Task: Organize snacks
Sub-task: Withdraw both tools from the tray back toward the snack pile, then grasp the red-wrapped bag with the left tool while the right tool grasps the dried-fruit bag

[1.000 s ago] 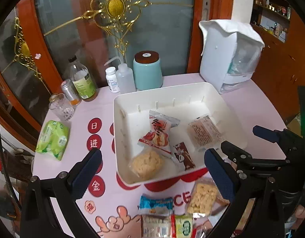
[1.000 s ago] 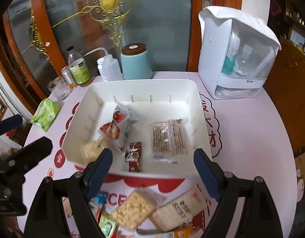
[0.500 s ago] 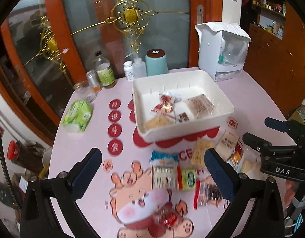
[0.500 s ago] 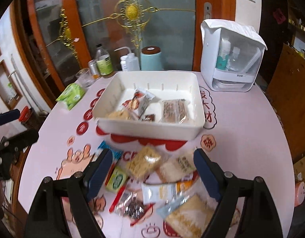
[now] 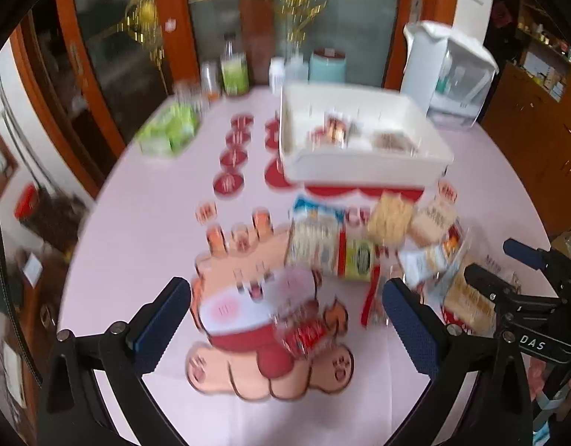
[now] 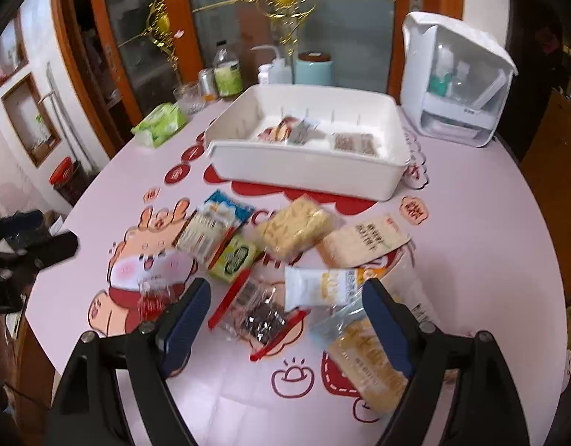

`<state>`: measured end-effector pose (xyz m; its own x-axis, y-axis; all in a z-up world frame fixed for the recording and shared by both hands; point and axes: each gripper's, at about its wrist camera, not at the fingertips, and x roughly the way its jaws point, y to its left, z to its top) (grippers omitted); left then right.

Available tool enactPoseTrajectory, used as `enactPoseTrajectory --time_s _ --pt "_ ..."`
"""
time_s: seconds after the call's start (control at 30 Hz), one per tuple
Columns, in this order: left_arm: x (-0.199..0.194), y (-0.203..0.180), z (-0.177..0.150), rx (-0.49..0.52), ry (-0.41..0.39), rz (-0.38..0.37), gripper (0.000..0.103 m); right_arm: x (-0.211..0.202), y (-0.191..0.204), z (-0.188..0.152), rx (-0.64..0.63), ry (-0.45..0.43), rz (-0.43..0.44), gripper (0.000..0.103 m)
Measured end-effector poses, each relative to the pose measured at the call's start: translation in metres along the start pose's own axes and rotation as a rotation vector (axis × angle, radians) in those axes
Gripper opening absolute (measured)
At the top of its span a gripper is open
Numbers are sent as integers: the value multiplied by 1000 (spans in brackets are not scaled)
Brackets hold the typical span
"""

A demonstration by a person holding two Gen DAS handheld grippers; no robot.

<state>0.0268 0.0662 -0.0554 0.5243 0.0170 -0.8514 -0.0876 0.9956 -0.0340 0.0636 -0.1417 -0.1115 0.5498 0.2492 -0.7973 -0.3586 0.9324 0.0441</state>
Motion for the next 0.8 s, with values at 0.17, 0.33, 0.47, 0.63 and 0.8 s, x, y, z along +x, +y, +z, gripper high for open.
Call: enactPoseTrajectory --time_s 0.17,0.33,0.47,0.63,0.8 --pt "39 4 -29 -56 125 -6 102 16 9 -16 -98 10 40 83" --pt "71 7 -48 -112 205 -2 102 40 14 -31 -199 62 102 72" --pt "96 7 -56 -153 255 8 102 65 13 -42 -268 118 143 65" --pt "120 10 -62 -220 311 3 102 88 11 -47 -357 181 151 60" --pt "140 18 -67 -297 355 -13 102 107 11 -46 -409 234 177 53"
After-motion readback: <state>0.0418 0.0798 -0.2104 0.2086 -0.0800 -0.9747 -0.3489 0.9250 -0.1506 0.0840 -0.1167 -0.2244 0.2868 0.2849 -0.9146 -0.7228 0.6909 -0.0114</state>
